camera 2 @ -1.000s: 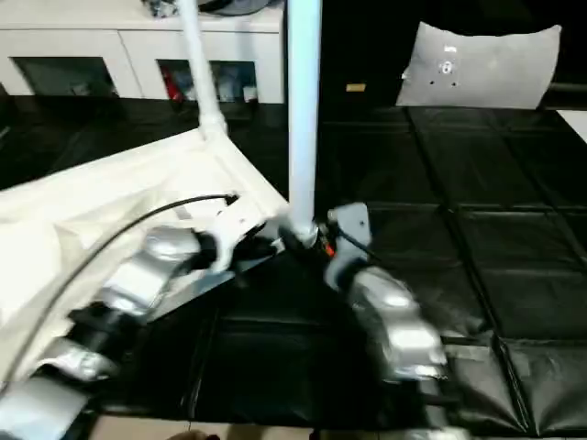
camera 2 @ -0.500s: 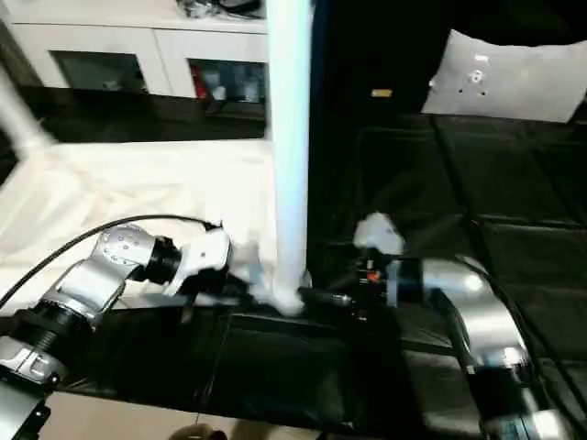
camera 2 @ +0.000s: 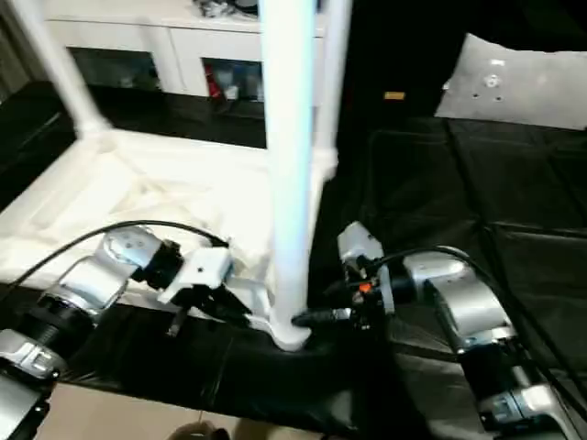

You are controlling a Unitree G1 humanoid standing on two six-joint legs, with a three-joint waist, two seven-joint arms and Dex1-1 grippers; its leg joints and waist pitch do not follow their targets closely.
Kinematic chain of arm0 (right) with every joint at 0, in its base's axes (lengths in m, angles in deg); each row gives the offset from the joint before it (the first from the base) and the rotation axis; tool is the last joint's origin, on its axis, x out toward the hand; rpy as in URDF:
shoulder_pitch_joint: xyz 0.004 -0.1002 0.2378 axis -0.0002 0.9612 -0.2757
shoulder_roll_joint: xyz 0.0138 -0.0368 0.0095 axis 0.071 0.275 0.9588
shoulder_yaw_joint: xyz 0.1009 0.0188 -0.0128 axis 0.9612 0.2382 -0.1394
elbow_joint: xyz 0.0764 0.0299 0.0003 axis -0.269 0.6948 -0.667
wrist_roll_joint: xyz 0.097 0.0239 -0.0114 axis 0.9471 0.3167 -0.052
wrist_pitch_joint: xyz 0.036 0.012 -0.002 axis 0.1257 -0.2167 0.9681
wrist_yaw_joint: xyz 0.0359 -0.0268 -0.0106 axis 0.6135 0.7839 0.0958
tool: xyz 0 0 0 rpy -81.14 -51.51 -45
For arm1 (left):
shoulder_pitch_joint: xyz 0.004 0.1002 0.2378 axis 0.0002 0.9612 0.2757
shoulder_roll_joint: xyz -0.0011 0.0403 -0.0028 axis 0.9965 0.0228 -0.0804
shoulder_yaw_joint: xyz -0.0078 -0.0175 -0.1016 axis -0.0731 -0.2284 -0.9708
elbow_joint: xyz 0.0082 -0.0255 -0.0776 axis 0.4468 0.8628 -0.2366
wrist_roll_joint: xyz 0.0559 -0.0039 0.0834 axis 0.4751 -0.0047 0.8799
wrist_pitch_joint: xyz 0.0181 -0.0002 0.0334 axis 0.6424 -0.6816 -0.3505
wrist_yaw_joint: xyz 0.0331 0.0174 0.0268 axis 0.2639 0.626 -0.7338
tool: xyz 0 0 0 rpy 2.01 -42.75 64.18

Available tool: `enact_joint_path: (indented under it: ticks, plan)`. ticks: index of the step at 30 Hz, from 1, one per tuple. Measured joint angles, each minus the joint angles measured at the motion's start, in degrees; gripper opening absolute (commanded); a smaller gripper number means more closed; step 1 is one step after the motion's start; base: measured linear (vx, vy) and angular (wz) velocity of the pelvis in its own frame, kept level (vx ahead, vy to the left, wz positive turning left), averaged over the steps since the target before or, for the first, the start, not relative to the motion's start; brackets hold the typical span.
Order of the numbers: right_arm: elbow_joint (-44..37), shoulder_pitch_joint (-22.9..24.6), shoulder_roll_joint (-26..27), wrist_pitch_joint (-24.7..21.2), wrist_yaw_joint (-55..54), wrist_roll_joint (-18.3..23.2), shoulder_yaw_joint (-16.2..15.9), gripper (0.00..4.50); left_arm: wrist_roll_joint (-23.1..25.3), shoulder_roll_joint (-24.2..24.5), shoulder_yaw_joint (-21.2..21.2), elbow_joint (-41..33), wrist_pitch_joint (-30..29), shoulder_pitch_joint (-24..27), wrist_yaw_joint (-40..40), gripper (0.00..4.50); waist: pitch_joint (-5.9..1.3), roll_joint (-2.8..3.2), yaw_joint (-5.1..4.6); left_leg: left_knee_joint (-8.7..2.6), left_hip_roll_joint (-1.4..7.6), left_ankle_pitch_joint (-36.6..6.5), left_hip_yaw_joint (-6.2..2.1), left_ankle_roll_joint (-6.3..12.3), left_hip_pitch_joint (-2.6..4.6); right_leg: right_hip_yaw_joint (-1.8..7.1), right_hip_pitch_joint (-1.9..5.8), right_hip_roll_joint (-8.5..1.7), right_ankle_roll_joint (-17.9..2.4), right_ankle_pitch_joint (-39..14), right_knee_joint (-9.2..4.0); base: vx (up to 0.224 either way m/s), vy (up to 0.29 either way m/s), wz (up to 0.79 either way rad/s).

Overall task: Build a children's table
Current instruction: Rotate leg to tighten

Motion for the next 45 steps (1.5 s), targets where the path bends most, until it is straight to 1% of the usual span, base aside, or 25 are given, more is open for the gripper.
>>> enact_joint_path:
  ticks: [1,2,4,6,8,13,14,16,18,20,21,23,24,26,27,28,29,31,32,33,36,39,43,45]
  plan:
    - [0.7,-0.3,0.3,0.1,0.3,-0.2,-0.3,2.78,0.0,0.0,0.0,0.0,0.0,0.0,0.0,0.00,0.00,-0.03,-0.08,0.01,-0.01,0.0,0.02,0.01,0.00,0.00,0.00,-0.02,0.0,0.0,0.00,0.000,0.000,0.00]
    - [1.2,-0.6,0.7,0.2,0.5,-0.5,-0.6,2.78,0.0,0.0,0.0,0.0,0.0,-0.1,0.0,0.00,0.00,-0.04,-0.16,0.01,-0.01,0.0,0.02,0.02,-0.01,-0.01,0.00,-0.03,0.0,0.0,0.01,0.000,0.000,0.00]
    - [1.7,-0.9,1.4,0.2,0.6,-0.7,-1.2,2.55,0.0,0.0,0.0,0.0,0.0,-0.1,0.0,0.00,0.01,-0.08,-0.14,0.01,0.00,0.0,0.02,0.04,-0.01,-0.05,0.00,-0.05,0.0,0.0,0.03,0.000,0.000,0.00]
    - [1.7,-1.1,1.7,0.2,0.8,-0.8,-1.6,2.45,0.0,0.0,0.0,0.0,0.0,-0.1,0.1,0.00,0.01,-0.09,-0.17,0.02,0.00,0.0,0.02,0.04,-0.01,-0.06,0.00,-0.06,0.0,0.0,0.04,0.000,0.000,0.00]
    - [1.7,-1.3,1.6,0.1,1.0,-0.9,-1.8,2.23,0.0,0.1,0.0,0.0,0.0,-0.1,0.2,0.00,0.00,-0.11,-0.20,0.01,0.01,0.0,0.02,0.04,-0.01,-0.07,0.00,-0.05,0.0,0.0,0.05,0.000,0.000,0.00]
    - [1.1,-1.2,1.6,-0.5,0.8,-0.8,-1.7,2.10,-0.4,0.0,-0.2,0.0,-0.2,-0.1,0.3,0.00,0.00,-0.10,-0.24,0.01,0.01,0.0,0.02,0.04,-0.01,-0.07,0.00,-0.05,0.1,0.0,0.06,0.000,0.000,0.00]
    - [0.6,-0.8,1.6,-0.8,0.5,-0.7,-1.4,2.10,-0.6,-0.1,-0.6,0.0,-0.6,-0.1,0.2,0.00,0.00,-0.10,-0.22,0.01,0.01,0.0,0.02,0.04,0.00,-0.07,0.01,-0.06,0.1,0.0,0.06,0.000,0.000,0.00]
    - [-2.0,1.7,2.2,-1.8,-1.6,-0.1,0.1,2.10,-1.0,-0.6,-1.1,-0.2,-2.0,0.3,-0.4,0.00,-0.01,-0.08,-0.11,-0.01,0.01,0.0,0.02,0.04,0.00,-0.08,0.02,-0.06,0.1,-0.1,0.05,0.000,0.000,0.00]
    - [-3.2,3.4,2.6,-1.9,-3.9,0.5,1.0,2.09,-1.1,-0.5,-1.4,-0.5,-2.8,0.7,-1.2,0.00,-0.01,-0.07,-0.29,-0.01,0.01,0.0,0.02,0.03,0.04,-0.07,0.03,-0.06,0.1,-0.1,0.07,0.000,0.000,0.00]
    - [-4.3,4.9,3.4,-1.9,-7.2,0.2,2.2,2.08,-0.5,-0.7,-2.0,-0.6,-3.8,0.8,-3.4,0.00,-0.02,-0.06,-0.39,-0.02,0.01,0.0,0.02,0.02,0.14,-0.08,0.10,-0.06,0.2,-0.1,0.08,0.000,0.000,0.00]
    - [-4.7,5.9,4.6,-2.0,-10.1,0.0,3.4,2.06,-0.2,-0.7,-2.6,-0.6,-4.9,1.0,-5.3,0.00,-0.02,-0.06,-0.59,-0.03,0.01,0.0,0.02,0.02,0.28,-0.08,0.19,-0.06,0.4,-0.3,0.09,0.000,0.000,0.00]
    - [-5.9,6.8,6.3,-2.5,-14.7,-1.0,4.4,2.04,0.5,-0.9,-3.6,-0.6,-6.6,1.1,-7.6,0.00,-0.02,-0.05,-1.18,-0.10,-0.01,0.0,0.02,0.02,0.40,-0.07,0.29,-0.07,0.5,-0.3,0.06,0.000,0.000,0.00]
    - [-6.2,7.3,7.9,-2.8,-18.1,-1.5,5.2,2.02,0.9,-1.0,-4.2,-0.5,-7.9,1.1,-9.5,0.00,-0.02,-0.07,-1.66,-0.09,-0.01,0.0,0.00,0.01,0.45,-0.09,0.31,-0.06,0.5,-0.3,0.05,0.000,0.000,0.00]
    - [-6.5,7.8,9.6,-3.0,-22.0,-2.1,6.1,2.00,1.2,-1.6,-5.0,-0.4,-9.9,1.1,-11.5,0.00,-0.04,-0.03,-2.09,-0.12,-0.06,0.0,0.01,0.02,0.43,-0.09,0.30,-0.10,0.5,-0.3,-0.07,0.000,0.000,0.00]
    - [-6.8,8.4,12.1,-3.5,-26.9,-3.1,7.5,1.99,1.4,-2.8,-6.3,0.1,-12.2,1.1,-14.4,0.00,-0.04,-0.04,-2.79,-0.08,-0.08,0.0,0.00,0.02,0.44,-0.10,0.31,-0.12,0.5,-0.3,-0.14,0.000,0.000,0.00]
    - [-7.2,8.5,13.4,-4.0,-30.0,-3.7,8.0,1.98,1.6,-3.4,-6.9,0.2,-13.4,1.1,-15.9,0.00,-0.04,-0.04,-3.39,-0.05,-0.12,0.0,0.00,0.02,0.44,-0.10,0.30,-0.15,0.5,-0.3,-0.22,0.000,0.000,0.00]
    - [-7.5,8.5,14.5,-4.5,-32.7,-4.3,8.5,1.98,1.8,-4.1,-7.2,0.3,-14.5,1.0,-17.4,0.00,-0.04,-0.04,-3.79,-0.05,-0.16,0.0,0.00,0.02,0.41,-0.11,0.31,-0.18,0.5,-0.3,-0.34,0.000,0.000,0.00]
    - [-7.5,8.6,18.3,-5.1,-40.5,-6.1,10.0,1.97,2.7,-6.5,-8.3,1.1,-17.1,0.4,-22.0,0.00,-0.07,0.00,-4.81,-0.06,-0.15,0.0,-0.06,0.02,0.43,-0.27,0.43,-0.18,0.5,-0.3,-0.82,0.000,0.000,0.00]
    - [-7.5,8.6,19.4,-5.1,-43.2,-6.5,10.5,1.96,2.8,-7.4,-8.5,1.3,-18.1,0.1,-23.6,0.00,-0.13,0.09,-5.08,-0.12,-0.16,0.0,-0.10,0.03,0.42,-0.33,0.44,-0.19,0.5,-0.3,-1.12,0.000,0.000,0.00]
    - [-7.4,8.4,21.7,-5.2,-47.3,-7.6,11.6,1.96,3.0,-8.9,-9.0,1.8,-19.6,-0.2,-26.2,0.00,-0.13,0.10,-5.31,-0.13,-0.22,0.0,-0.10,0.03,0.38,-0.33,0.41,-0.21,0.5,-0.3,-1.24,0.000,0.000,0.00]
    - [-5.6,6.8,26.6,-5.1,-57.3,-10.1,13.0,1.96,3.9,-12.5,-10.2,2.8,-22.9,-1.2,-32.7,0.00,-0.14,0.11,-5.93,-0.07,-0.29,0.0,-0.10,0.05,0.42,-0.32,0.39,-0.25,0.5,-0.3,-1.49,0.000,0.000,0.00]
    - [-3.4,4.7,29.9,-5.0,-64.5,-12.0,14.1,1.96,4.8,-15.4,-11.0,3.4,-25.1,-1.9,-38.1,0.00,-0.18,0.19,-6.50,-0.13,-0.32,0.0,-0.11,0.07,0.34,-0.33,0.43,-0.25,0.5,-0.3,-1.93,0.000,0.000,0.00]
    - [-0.7,2.4,32.7,-4.1,-71.9,-14.5,14.8,1.96,6.0,-18.7,-11.7,3.4,-27.2,-2.0,-44.0,0.00,-0.32,0.38,-6.63,-0.15,-0.54,0.0,-0.10,0.18,0.34,-0.20,0.44,-0.34,0.5,-0.3,-2.10,0.000,0.000,0.00]
    - [0.6,1.5,34.0,-3.5,-74.4,-15.2,15.5,1.96,6.4,-19.7,-11.8,3.4,-27.8,-2.1,-46.0,0.00,-0.37,0.45,-6.66,-0.21,-0.64,-0.1,-0.10,0.23,0.36,-0.13,0.42,-0.38,0.5,-0.3,-2.09,0.000,0.000,0.00]
